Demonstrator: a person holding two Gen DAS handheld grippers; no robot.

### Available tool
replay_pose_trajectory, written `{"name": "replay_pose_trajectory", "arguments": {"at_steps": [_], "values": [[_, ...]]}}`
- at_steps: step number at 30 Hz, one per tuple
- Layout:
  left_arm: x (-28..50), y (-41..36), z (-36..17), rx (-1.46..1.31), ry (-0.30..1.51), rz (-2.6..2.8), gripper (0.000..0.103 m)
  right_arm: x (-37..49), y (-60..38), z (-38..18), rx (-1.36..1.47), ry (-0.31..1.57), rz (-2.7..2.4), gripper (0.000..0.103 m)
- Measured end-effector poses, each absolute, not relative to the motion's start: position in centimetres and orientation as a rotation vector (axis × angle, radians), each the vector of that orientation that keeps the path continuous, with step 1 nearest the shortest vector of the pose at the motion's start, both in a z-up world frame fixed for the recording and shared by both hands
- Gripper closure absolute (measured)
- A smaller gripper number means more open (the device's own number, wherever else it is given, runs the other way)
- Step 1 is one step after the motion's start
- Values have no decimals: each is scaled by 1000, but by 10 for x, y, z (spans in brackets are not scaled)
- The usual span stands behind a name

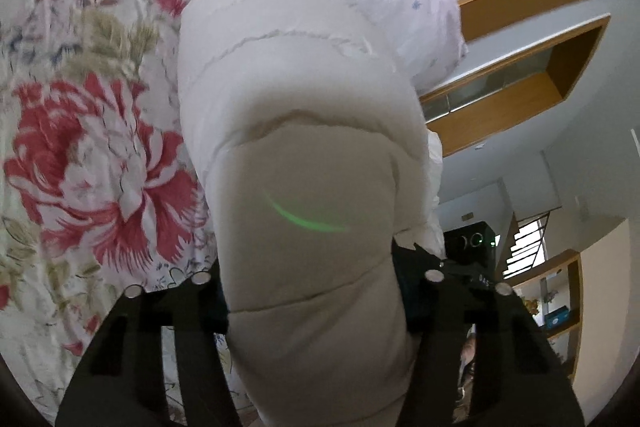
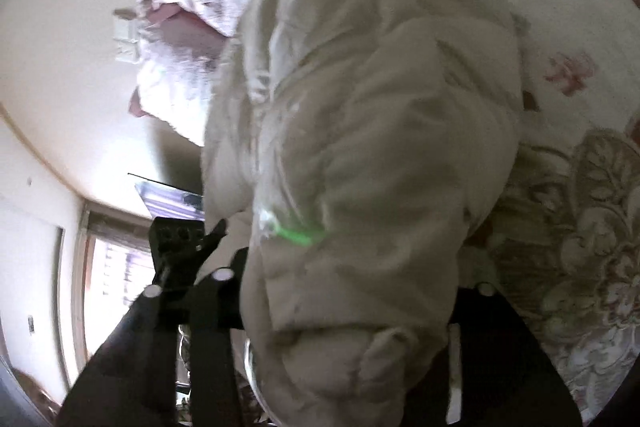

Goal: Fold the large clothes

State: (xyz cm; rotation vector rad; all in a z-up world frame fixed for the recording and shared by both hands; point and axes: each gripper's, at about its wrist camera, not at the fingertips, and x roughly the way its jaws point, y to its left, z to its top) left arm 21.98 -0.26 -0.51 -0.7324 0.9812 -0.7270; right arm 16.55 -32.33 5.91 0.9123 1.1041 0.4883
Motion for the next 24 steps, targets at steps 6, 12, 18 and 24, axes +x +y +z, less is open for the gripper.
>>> {"name": "replay_pose_trajectory", "arguments": {"at_steps": [6, 12, 18, 24], "values": [[213, 25, 17, -719, 892, -720, 52, 175, -297, 90, 814, 1042, 553, 73], [209, 67, 44, -675, 783, -655, 52, 196, -247, 115, 679, 982, 617, 74], [218, 102, 36, -593, 796, -526, 52, 214, -204, 97, 551, 1022, 587, 74], [237, 114, 7, -571, 883, -466, 46, 226, -194, 57, 554, 1120, 489, 67]]}}
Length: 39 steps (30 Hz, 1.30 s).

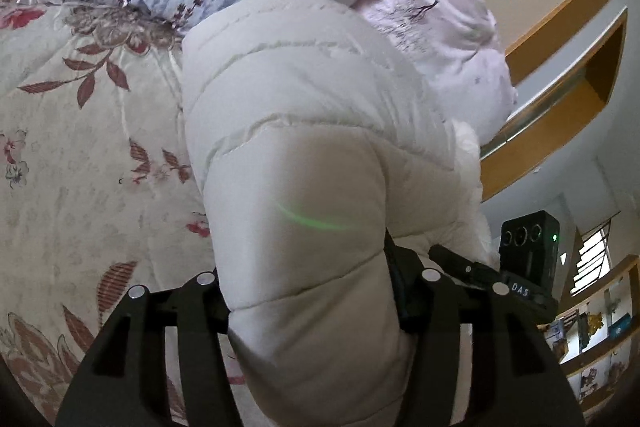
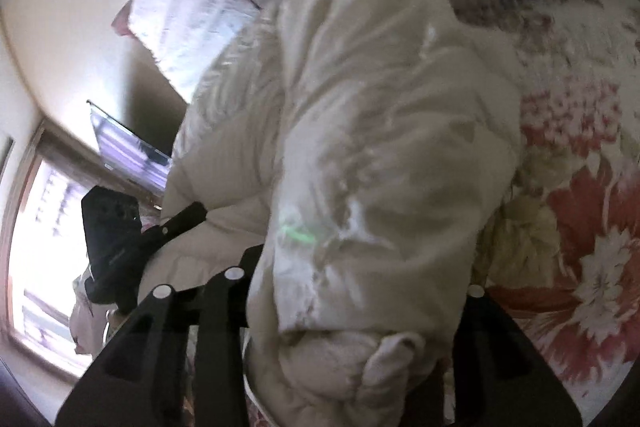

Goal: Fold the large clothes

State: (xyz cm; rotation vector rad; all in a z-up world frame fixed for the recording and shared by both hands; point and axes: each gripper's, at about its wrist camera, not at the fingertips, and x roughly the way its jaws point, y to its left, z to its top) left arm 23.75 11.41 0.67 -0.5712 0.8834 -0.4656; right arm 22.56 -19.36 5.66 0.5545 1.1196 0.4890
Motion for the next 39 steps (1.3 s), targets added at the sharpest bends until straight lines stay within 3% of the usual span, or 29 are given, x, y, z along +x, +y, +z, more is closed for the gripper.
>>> {"name": "replay_pose_trajectory", "arguments": {"at_steps": [5, 7, 11, 15, 22, 28, 30, 33, 39], "values": [[249, 110, -5, -559, 923, -432, 41, 233, -191, 45, 544, 1165, 420, 56], [252, 110, -9, -568, 938, -424, 39, 236, -192, 39, 567, 1187, 410, 47], [248, 109, -9, -527, 942, -391, 33, 238, -195, 31, 613, 1215, 402, 45], [238, 112, 3, -479, 911, -347, 30, 226, -205, 48, 537, 1204, 343, 31], [191, 110, 51, -248, 722, -255, 30, 229, -256, 105, 557, 970, 176, 27], [157, 55, 68, -17, 650, -298, 30, 271, -243, 110, 568, 953, 162, 29], [154, 44, 68, 2, 650, -318, 29, 290, -229, 105, 571, 957, 144, 34], [155, 39, 62, 2, 666, -319, 29, 305, -215, 100, 542, 963, 132, 79], [164, 38, 50, -17, 693, -309, 29, 294, -228, 71, 564, 1008, -36, 87]]}}
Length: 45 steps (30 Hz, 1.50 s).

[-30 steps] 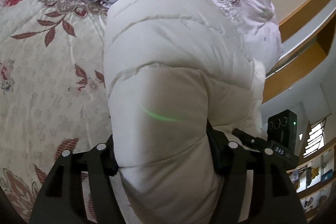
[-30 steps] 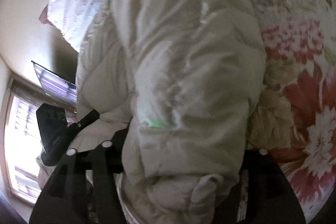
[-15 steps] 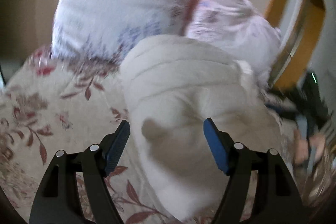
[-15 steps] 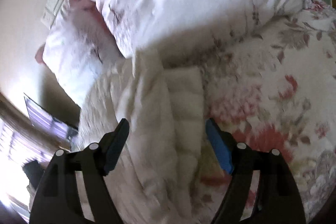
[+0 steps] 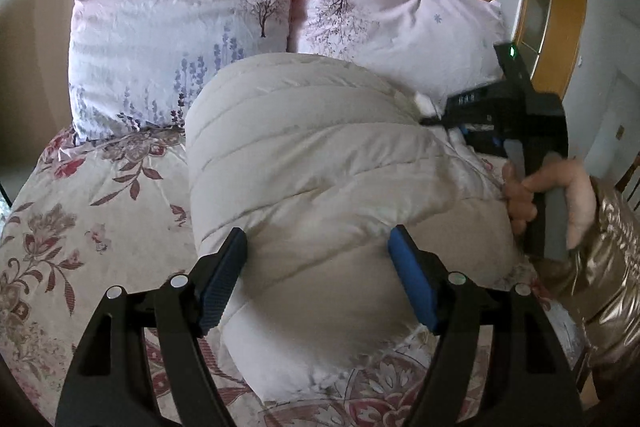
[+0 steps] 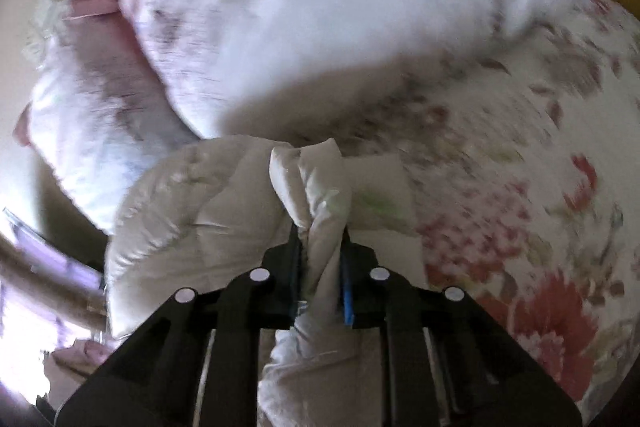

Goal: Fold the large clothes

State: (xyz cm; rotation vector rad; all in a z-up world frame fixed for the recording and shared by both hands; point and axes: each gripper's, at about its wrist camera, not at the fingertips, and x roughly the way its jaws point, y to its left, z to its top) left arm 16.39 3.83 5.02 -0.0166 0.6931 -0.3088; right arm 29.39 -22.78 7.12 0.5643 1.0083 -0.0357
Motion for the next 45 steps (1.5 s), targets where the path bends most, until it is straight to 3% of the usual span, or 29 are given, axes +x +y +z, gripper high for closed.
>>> {"name": "replay_pose_trajectory", "arguments": {"at_steps": [8, 12, 19, 24, 30, 38, 45], "values": [[172, 32, 44, -3, 691, -285, 23, 296, -220, 49, 500, 1073, -126, 82], [167, 36, 47, -4, 687, -269, 23, 280, -223, 72, 443, 1023, -111, 64], [166, 35, 45, 6, 698, -242, 19, 221, -199, 122, 291, 881, 85, 64], [168, 34, 44, 8, 706, -238, 17, 212, -179, 95, 193, 990, 136, 67], [168, 31, 41, 23, 713, -238, 12, 225, -190, 63, 280, 1060, 133, 63], [152, 47, 46, -46, 712, -258, 1, 173, -187, 101, 198, 968, 175, 62], [150, 44, 35, -20, 743, -236, 1, 137, -193, 96, 124, 987, 163, 62]]}}
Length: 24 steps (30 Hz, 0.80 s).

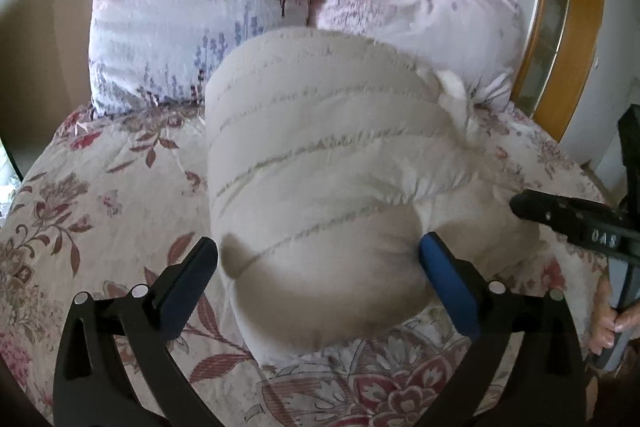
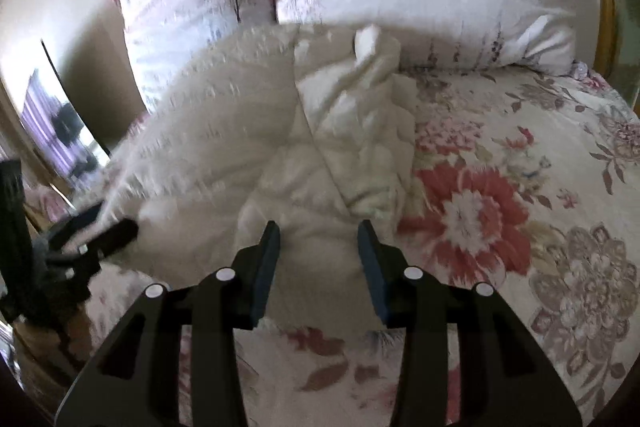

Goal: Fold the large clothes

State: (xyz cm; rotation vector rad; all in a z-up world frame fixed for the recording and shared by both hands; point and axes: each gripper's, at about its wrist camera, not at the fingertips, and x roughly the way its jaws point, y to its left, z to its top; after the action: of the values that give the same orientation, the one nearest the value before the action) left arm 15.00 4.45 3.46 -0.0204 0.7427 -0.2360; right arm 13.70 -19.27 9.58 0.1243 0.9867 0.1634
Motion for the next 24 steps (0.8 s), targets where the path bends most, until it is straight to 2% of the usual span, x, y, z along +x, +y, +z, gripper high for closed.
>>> {"name": "replay_pose_trajectory", "arguments": {"at_steps": [3, 6, 8, 9, 10, 13, 15, 24], "values": [[156, 43, 24, -31, 778, -229, 1, 141, -190, 75, 108, 1055, 151, 62], [150, 44, 26, -36, 765, -224, 1, 141, -189, 78, 94, 1041, 137, 60], [142, 48, 31, -50, 739, -233, 1, 135, -189, 87, 84, 1010, 129, 47], [138, 50, 32, -54, 732, -232, 1, 132, -188, 90, 80, 996, 123, 29], [133, 53, 33, -58, 721, -225, 1, 126, -189, 96, 68, 969, 109, 17], [122, 59, 34, -60, 709, -196, 1, 114, -187, 106, 49, 913, 107, 7], [116, 62, 33, -63, 713, -177, 1, 105, -183, 112, 35, 891, 92, 2], [94, 71, 20, -47, 768, -70, 1, 84, -169, 105, 38, 903, 120, 2]]}}
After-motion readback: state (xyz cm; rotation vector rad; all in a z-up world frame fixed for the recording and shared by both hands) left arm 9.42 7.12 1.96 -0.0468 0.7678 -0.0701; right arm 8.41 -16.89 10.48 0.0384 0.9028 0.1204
